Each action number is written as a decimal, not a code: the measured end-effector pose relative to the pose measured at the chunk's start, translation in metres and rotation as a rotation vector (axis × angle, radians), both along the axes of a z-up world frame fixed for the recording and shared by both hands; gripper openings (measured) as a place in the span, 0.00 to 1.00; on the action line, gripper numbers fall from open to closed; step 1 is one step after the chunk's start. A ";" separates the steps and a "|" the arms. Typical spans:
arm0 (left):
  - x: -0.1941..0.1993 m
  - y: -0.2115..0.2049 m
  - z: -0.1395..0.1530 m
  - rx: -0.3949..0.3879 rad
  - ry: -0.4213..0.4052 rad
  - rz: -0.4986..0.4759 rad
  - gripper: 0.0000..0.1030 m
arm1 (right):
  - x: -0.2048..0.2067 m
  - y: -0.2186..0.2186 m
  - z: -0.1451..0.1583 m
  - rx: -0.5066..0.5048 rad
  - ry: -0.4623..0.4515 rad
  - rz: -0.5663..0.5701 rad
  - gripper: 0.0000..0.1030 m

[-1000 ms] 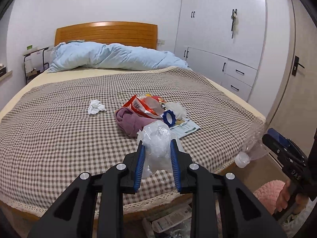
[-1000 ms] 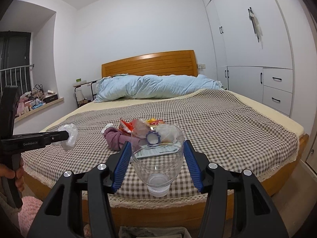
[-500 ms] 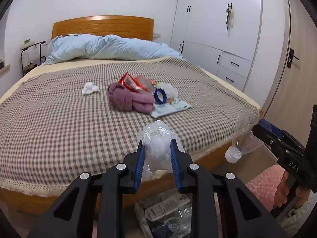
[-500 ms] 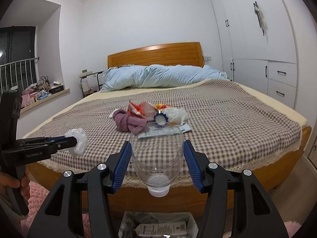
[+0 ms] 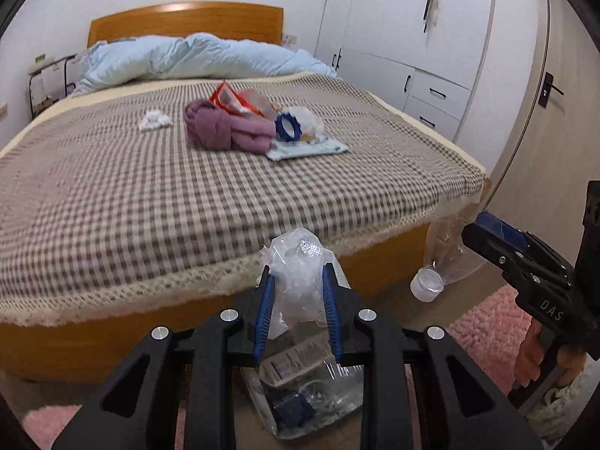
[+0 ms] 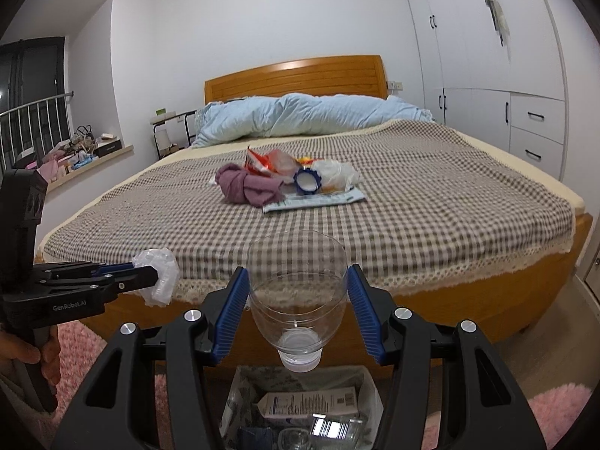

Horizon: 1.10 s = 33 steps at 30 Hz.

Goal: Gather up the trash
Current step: 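Carry the white bag in the left tool and bottle in the right tool toward the bin, then lower the white bag and clear bottle into the bin with both tools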

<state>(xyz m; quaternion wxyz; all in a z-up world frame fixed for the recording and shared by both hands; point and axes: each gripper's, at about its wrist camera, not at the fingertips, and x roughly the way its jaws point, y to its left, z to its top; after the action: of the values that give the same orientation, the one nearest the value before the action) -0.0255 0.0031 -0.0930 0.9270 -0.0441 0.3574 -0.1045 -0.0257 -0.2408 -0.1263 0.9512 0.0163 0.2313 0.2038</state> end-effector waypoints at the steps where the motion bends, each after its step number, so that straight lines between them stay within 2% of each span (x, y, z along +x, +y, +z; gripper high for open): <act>1: 0.000 -0.001 -0.004 -0.003 0.008 -0.003 0.23 | 0.000 0.000 -0.001 -0.003 0.004 -0.001 0.52; 21: -0.003 -0.009 -0.058 0.004 0.134 -0.033 0.23 | -0.002 0.013 -0.044 -0.070 0.116 0.030 0.52; 27: -0.002 -0.008 -0.071 -0.023 0.175 -0.060 0.22 | 0.004 0.009 -0.061 -0.052 0.185 0.034 0.52; 33: 0.003 -0.018 -0.092 0.006 0.234 -0.100 0.22 | 0.013 0.000 -0.087 -0.043 0.248 0.007 0.52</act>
<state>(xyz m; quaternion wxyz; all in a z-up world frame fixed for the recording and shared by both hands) -0.0229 -0.0151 -0.1852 0.8728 -0.0353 0.4651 -0.1437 -0.0123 -0.2412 -0.2134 0.9147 0.0201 0.3514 0.1985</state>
